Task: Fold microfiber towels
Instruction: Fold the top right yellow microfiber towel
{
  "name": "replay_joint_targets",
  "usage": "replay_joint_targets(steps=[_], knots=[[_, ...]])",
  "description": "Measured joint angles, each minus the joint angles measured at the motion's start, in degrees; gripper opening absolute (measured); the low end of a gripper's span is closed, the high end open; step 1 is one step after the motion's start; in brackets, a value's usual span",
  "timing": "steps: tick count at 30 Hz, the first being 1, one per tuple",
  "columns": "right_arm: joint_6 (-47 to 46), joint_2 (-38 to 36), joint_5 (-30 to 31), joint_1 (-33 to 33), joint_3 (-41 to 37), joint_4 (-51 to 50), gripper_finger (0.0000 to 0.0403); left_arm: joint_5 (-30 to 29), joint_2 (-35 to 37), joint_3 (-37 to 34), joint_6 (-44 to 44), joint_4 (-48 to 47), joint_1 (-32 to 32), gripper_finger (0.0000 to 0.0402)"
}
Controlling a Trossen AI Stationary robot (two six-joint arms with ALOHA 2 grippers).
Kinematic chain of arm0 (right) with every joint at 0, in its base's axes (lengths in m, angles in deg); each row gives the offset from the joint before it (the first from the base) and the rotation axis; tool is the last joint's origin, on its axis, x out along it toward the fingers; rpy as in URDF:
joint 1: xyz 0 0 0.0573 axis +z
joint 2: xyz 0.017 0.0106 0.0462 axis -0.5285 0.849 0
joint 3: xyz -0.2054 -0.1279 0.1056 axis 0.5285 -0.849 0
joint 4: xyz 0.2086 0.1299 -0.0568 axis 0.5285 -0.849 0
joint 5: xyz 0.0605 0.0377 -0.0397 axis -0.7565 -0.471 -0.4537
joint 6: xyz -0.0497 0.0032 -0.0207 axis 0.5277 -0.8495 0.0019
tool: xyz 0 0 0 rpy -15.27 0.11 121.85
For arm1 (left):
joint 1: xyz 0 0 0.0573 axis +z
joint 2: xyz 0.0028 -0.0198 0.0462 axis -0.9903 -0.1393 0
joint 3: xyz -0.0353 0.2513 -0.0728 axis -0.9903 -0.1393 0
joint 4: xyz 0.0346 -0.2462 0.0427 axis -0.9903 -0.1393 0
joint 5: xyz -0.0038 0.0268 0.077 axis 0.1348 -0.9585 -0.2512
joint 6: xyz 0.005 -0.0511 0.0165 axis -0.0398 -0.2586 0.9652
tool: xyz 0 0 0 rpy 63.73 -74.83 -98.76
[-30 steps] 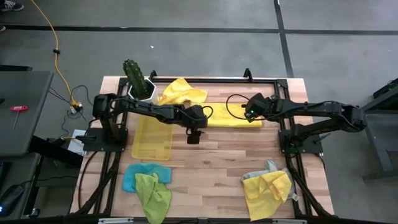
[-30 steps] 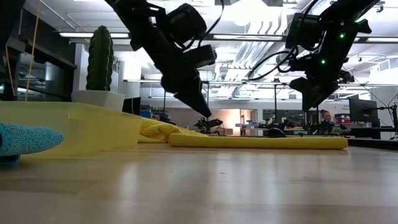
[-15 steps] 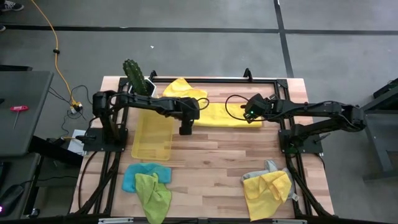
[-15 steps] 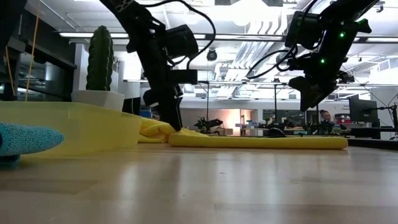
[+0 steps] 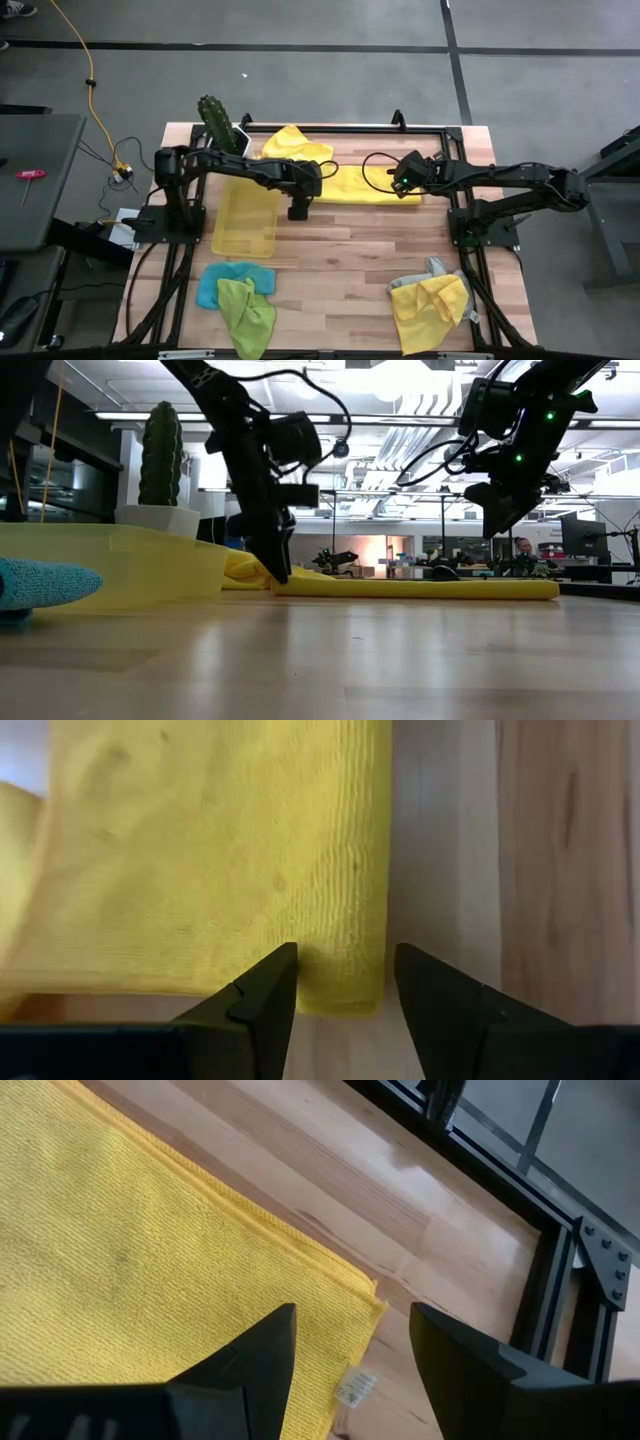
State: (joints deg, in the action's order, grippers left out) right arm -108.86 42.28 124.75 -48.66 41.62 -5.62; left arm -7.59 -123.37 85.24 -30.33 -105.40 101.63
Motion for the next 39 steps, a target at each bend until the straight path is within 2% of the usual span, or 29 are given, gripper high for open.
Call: replay_joint_targets(steps=[7, 10, 15, 22, 34, 39], knots=[[1.28, 0.00, -0.14, 0.00, 0.00, 0.28, 0.0190, -0.01, -1.72, 0.00, 0.57, -0.04, -0.57, 0.0158], [5.93, 0.00, -2.06, 0.00, 0.00, 0.36, 0.0190, -0.09, -1.72, 0.00, 0.42, 0.01, -0.68, 0.0158], [16.64, 0.00, -15.19, -0.02, 0.00, -2.25, 0.0190, -1.82, -1.72, 0.00, -0.02, -0.02, -0.68, 0.0147], [21.48, 0.22, -28.92, 0.04, -1.42, 0.40, 0.0190, -2.15, -1.70, 0.00, -0.24, -0.06, -0.66, 0.0099], [17.41, 0.29, -29.24, 0.02, -1.43, -1.66, 0.0190, -6.45, -1.66, 0.00, -2.10, -4.90, -0.63, 0.0007], [17.75, 3.16, -30.92, 0.04, -1.44, -1.55, 0.0190, -6.45, -1.66, 0.00, -2.12, -4.48, -0.63, 0.0009]])
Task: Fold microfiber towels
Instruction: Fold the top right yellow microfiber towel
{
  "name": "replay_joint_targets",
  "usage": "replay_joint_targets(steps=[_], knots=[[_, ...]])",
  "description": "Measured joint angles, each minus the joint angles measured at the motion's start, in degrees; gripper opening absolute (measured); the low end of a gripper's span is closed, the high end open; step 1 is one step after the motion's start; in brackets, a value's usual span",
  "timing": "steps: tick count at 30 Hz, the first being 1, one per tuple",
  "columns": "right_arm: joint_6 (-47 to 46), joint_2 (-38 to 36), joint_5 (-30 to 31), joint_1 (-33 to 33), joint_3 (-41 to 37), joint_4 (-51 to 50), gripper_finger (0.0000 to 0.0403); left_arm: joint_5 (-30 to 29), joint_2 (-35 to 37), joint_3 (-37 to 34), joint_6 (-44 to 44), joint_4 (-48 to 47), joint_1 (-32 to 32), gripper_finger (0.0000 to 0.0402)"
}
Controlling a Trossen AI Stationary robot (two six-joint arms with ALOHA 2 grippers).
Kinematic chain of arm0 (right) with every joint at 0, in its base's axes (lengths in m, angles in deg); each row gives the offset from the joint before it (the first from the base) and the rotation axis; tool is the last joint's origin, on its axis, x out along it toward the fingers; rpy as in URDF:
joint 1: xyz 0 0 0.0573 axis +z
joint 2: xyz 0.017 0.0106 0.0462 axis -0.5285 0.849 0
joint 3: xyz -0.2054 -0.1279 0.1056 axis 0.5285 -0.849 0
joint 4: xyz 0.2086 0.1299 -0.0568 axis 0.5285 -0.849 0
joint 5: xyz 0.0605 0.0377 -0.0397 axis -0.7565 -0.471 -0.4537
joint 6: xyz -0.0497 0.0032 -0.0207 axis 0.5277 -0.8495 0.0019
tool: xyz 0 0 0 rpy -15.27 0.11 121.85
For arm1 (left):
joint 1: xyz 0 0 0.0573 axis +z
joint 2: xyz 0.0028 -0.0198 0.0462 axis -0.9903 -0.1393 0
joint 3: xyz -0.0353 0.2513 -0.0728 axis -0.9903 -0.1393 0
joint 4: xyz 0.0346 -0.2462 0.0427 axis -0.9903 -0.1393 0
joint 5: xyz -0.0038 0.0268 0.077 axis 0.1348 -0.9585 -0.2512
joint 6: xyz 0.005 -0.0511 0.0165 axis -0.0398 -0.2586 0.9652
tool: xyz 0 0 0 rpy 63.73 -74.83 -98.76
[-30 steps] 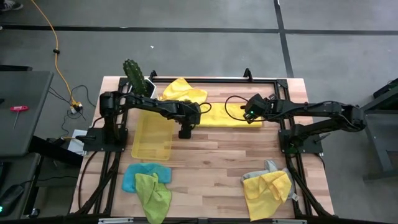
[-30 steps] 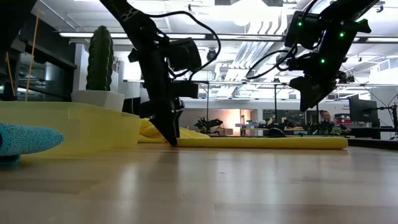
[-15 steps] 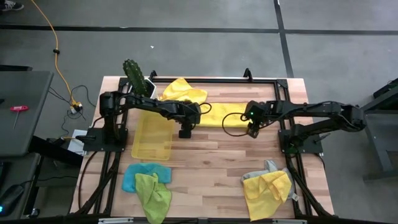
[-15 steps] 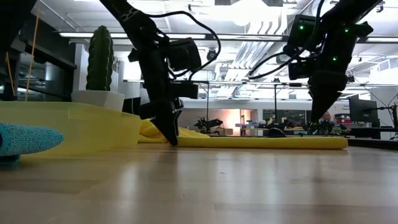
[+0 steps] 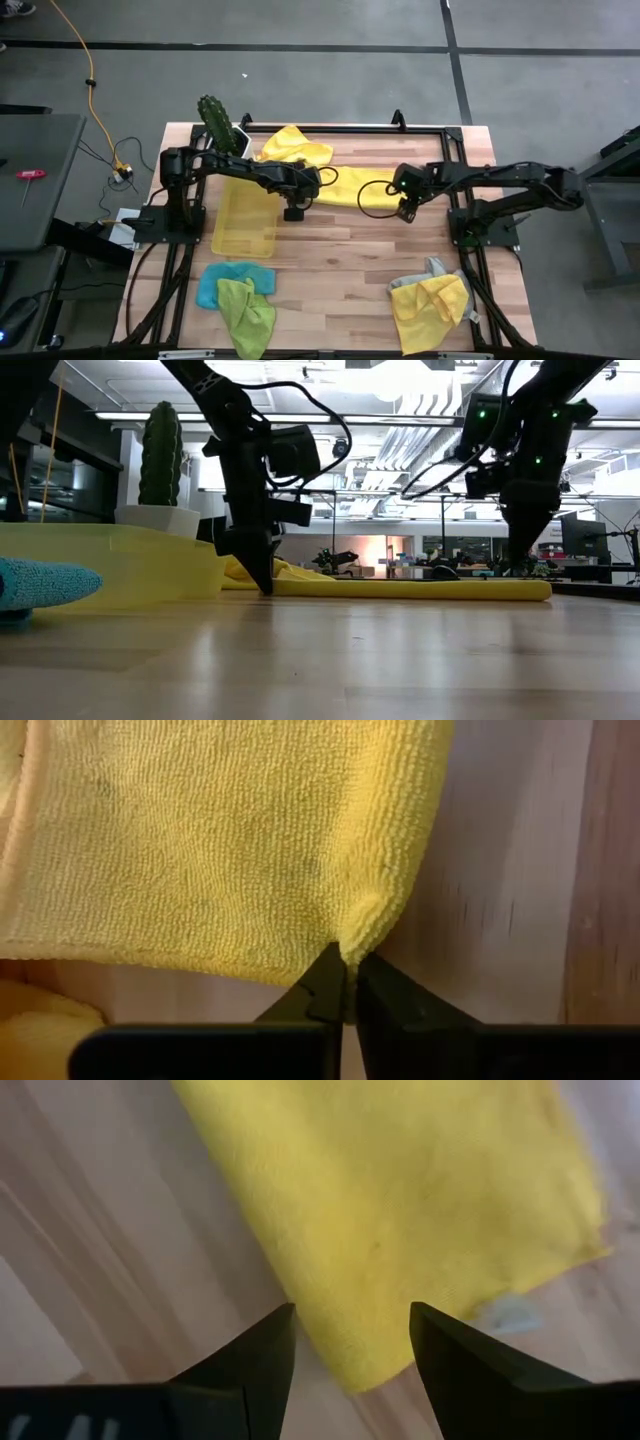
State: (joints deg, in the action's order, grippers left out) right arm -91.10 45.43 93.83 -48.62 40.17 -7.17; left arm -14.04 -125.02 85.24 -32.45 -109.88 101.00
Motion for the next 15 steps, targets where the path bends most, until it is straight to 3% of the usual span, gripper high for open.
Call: replay_joint_targets(steps=[5, 15], knots=[[1.74, 6.44, -4.26, 0.01, 0.00, 0.37, 0.0190, 0.02, 0.00, 0.00, -0.52, -0.02, 0.00, 0.0004], [2.28, 16.37, -3.79, 0.01, 0.77, 0.08, 0.0190, 0.04, 0.00, 0.00, -0.60, 0.00, 0.00, 0.0002]])
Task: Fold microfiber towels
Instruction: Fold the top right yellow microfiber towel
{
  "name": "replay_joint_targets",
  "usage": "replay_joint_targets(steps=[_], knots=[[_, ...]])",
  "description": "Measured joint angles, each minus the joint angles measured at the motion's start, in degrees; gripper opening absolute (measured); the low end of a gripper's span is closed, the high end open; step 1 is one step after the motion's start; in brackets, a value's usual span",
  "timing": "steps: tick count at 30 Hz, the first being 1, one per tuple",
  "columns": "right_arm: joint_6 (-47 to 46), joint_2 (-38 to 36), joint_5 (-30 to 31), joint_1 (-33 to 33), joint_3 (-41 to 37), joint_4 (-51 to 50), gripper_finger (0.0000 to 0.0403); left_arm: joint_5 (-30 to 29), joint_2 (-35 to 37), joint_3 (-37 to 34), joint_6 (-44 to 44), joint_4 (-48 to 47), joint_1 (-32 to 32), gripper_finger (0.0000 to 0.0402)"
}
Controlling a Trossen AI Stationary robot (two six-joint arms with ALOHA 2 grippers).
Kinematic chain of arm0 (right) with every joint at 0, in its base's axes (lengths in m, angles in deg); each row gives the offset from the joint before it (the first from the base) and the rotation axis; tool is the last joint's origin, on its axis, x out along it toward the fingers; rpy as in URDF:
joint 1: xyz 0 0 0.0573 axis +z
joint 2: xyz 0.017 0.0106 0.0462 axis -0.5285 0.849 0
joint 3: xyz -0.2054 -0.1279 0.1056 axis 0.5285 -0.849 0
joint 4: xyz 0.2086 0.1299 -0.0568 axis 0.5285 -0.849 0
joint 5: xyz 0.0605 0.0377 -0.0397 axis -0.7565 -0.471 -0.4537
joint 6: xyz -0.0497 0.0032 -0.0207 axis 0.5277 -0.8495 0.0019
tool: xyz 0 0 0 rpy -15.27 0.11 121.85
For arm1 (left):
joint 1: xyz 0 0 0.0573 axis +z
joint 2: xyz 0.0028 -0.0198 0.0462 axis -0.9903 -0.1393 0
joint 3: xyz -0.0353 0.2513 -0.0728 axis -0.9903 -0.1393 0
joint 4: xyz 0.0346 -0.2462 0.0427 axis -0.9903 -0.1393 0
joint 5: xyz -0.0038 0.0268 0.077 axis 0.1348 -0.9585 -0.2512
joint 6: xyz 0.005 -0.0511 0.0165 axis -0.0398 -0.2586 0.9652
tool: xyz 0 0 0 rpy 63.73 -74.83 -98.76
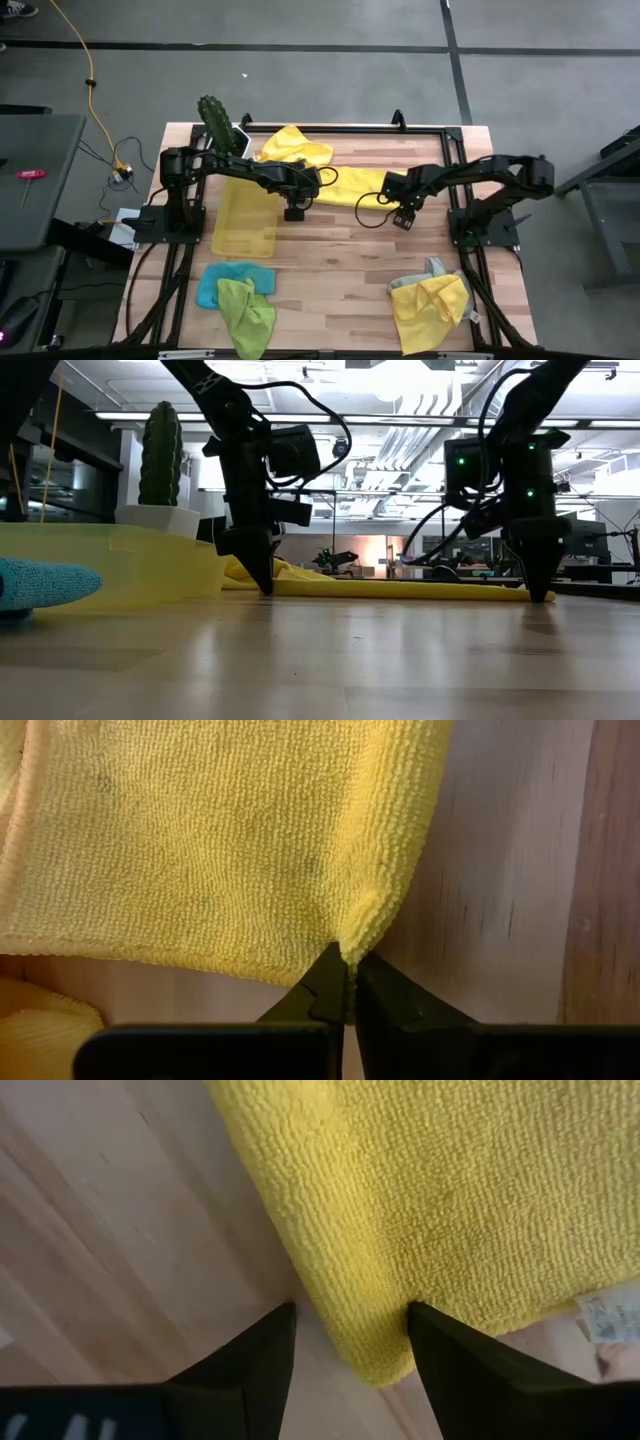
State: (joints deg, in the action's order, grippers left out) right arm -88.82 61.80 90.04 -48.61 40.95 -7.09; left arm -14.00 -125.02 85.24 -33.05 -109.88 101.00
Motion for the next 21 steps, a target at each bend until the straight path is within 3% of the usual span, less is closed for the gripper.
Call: replay_joint_targets(steps=[6, 13, 21], knots=[[-1.71, 0.28, 0.31, 0.26, -0.10, -0.76, 0.0151, 0.02, 0.00, 0.00, -1.01, -0.08, -0.06, 0.0001], [-5.29, 0.15, 2.61, 2.79, -0.14, -2.60, 0.0014, 1.39, 0.04, 0.00, -2.07, -0.26, -1.44, 0.0001], [-9.44, -3.68, 2.30, 6.76, 1.40, -7.97, 0.0003, 2.10, 0.70, 0.07, -5.10, -2.73, -4.96, 0.0001]])
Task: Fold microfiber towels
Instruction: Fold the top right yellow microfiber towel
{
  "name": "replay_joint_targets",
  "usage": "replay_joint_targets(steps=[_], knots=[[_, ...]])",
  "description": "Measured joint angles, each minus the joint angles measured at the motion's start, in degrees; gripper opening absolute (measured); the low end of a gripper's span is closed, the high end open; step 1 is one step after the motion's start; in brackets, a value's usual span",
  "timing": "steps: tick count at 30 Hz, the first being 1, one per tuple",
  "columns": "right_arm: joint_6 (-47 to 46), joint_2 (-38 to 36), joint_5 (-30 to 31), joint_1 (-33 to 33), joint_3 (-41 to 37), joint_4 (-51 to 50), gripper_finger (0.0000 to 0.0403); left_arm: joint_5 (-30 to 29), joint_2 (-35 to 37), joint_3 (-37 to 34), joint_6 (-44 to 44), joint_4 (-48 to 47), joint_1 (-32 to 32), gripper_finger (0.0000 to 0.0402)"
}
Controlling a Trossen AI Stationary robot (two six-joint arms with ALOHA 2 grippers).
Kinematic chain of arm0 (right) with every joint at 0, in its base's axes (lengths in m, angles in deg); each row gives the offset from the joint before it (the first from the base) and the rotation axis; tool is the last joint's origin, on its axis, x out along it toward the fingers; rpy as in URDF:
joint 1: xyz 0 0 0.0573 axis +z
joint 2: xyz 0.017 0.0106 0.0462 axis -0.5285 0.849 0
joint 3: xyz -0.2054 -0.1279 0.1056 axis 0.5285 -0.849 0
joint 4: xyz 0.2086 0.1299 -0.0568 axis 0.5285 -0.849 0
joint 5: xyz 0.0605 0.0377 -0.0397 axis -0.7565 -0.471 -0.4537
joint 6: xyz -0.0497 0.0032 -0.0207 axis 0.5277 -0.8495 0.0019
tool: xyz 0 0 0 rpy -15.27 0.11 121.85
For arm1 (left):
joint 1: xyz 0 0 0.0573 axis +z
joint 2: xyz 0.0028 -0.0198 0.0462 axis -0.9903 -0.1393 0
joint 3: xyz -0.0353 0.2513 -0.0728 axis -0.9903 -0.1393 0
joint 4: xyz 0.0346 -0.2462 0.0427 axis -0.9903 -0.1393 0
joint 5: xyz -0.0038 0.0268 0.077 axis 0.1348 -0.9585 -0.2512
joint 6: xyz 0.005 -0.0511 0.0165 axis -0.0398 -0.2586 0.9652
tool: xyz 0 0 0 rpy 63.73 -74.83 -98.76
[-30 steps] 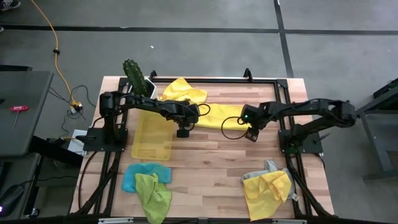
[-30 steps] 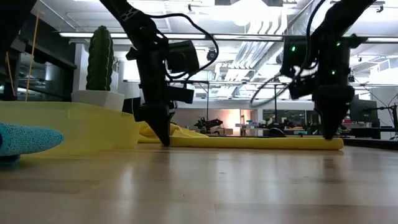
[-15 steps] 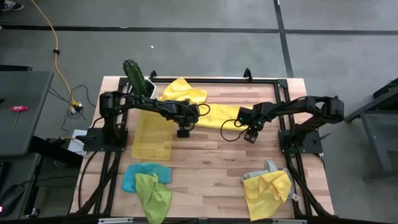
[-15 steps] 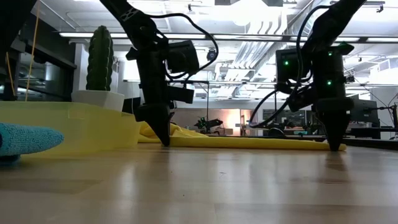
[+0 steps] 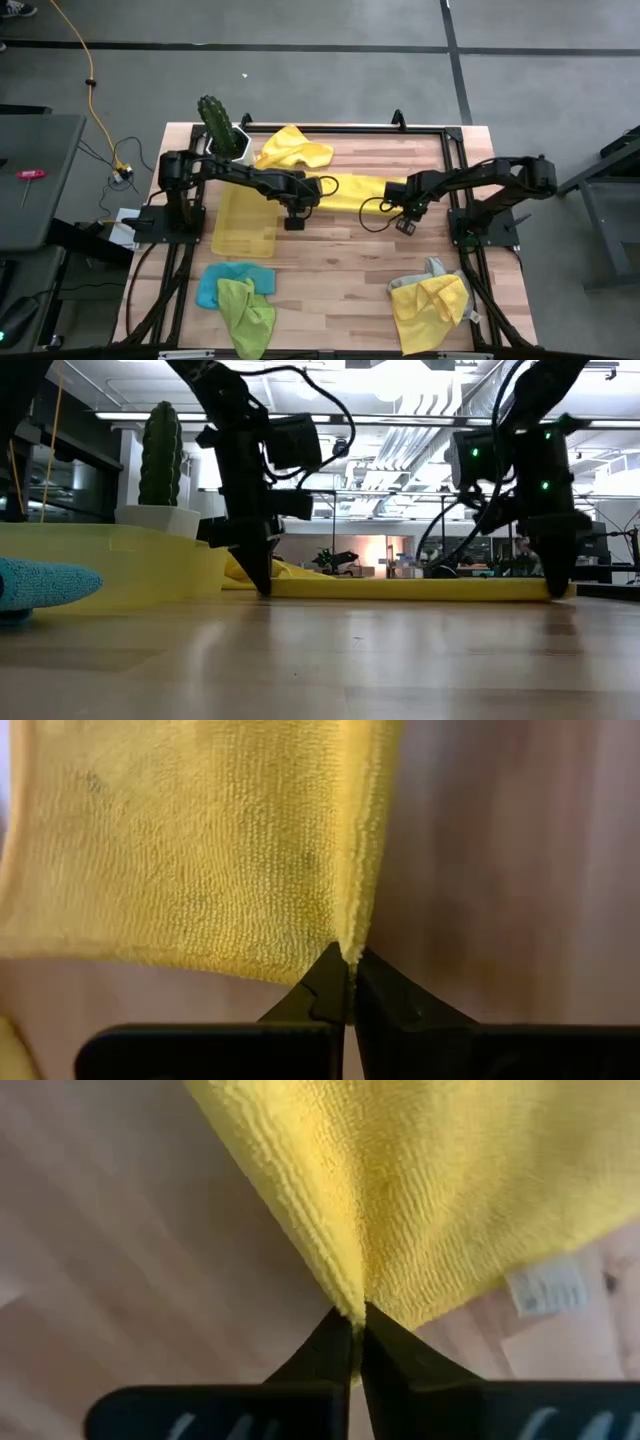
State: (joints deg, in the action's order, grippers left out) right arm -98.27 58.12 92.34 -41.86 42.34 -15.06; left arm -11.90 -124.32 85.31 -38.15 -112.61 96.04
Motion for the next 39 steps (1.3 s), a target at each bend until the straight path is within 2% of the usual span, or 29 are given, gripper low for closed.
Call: replay_joint_targets(steps=[8, 17, 27, 34, 39], knots=[[-5.68, -7.47, -5.39, 2.23, 2.70, -6.19, 0.0002, -0.24, 2.31, 0.02, -4.61, -3.08, -2.37, 0.0000], [-7.67, -8.50, -6.85, 1.35, 2.68, -6.75, 0.0001, -0.26, 7.37, 0.47, -9.58, -2.66, -2.62, 0.0000], [-8.12, -8.48, -5.89, -6.76, 2.68, -2.91, 0.0000, -1.06, 8.66, 0.38, -12.12, 0.58, 0.52, 0.0000], [-8.27, -8.50, -2.06, -12.00, 2.68, -1.88, 0.0000, -6.13, 7.49, 0.22, -15.03, 2.16, 3.31, 0.0000], [-7.93, -8.50, -1.92, -13.76, 2.68, -1.80, 0.0000, -7.92, 7.49, 0.22, -17.50, 4.08, 4.09, 0.0000]])
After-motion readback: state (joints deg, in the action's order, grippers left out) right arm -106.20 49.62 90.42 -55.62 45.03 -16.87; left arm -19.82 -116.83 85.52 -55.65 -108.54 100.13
